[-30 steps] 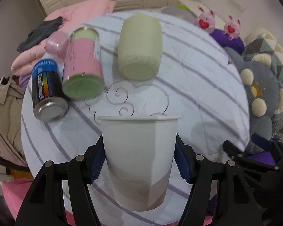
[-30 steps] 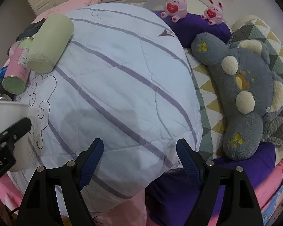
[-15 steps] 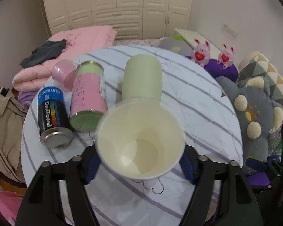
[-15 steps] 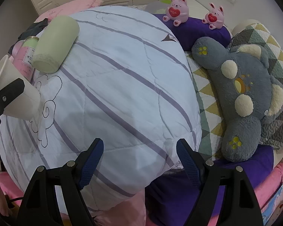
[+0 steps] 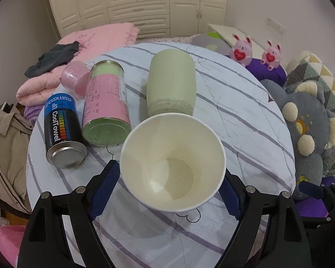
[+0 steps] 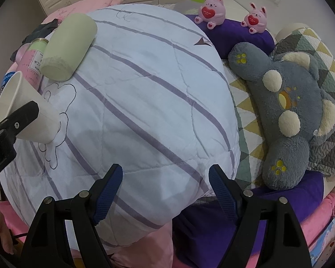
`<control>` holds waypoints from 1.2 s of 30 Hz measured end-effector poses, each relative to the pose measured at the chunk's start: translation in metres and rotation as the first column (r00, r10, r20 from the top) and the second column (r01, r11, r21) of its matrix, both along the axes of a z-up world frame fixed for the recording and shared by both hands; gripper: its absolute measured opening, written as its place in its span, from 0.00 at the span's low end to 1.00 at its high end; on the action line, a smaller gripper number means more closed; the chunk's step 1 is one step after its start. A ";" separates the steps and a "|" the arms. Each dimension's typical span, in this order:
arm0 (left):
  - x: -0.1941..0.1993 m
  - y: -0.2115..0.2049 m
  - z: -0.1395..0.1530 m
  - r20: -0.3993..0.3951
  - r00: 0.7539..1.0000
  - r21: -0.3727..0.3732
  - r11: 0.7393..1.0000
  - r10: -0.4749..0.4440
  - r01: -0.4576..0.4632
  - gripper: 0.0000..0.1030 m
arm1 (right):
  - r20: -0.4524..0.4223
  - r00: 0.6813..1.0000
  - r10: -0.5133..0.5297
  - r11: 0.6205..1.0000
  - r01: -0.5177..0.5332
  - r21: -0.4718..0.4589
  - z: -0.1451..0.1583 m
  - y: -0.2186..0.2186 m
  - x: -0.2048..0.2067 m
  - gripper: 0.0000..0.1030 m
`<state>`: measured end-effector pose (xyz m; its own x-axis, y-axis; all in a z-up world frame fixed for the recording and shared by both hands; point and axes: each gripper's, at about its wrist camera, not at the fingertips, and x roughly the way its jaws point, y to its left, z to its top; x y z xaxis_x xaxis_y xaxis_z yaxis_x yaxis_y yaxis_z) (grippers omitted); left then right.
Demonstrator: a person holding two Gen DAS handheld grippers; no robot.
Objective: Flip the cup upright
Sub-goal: 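Open the right gripper and pull it back from the standing cup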
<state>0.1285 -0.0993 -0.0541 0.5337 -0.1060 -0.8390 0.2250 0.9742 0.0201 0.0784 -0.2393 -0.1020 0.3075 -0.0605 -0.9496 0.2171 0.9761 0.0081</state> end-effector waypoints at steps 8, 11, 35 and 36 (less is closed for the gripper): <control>-0.008 -0.006 0.000 0.000 1.000 0.012 1.000 -0.027 0.027 0.83 | 0.006 1.000 0.006 1.000 -0.006 -0.010 0.003 0.003 -0.007 0.79; -0.014 -0.007 0.003 0.009 0.999 0.012 0.999 -0.039 0.038 0.83 | 0.011 1.000 0.001 1.000 -0.001 -0.017 0.007 0.005 -0.011 0.79; -0.111 0.054 0.032 0.254 0.965 0.018 0.998 -0.060 0.057 0.89 | 0.180 0.983 0.044 0.987 -0.015 -0.159 0.040 0.062 -0.084 0.79; -0.115 0.059 0.033 0.270 0.962 0.016 0.999 -0.052 0.050 0.89 | 0.185 0.981 0.052 0.984 -0.019 -0.176 0.040 0.068 -0.087 0.79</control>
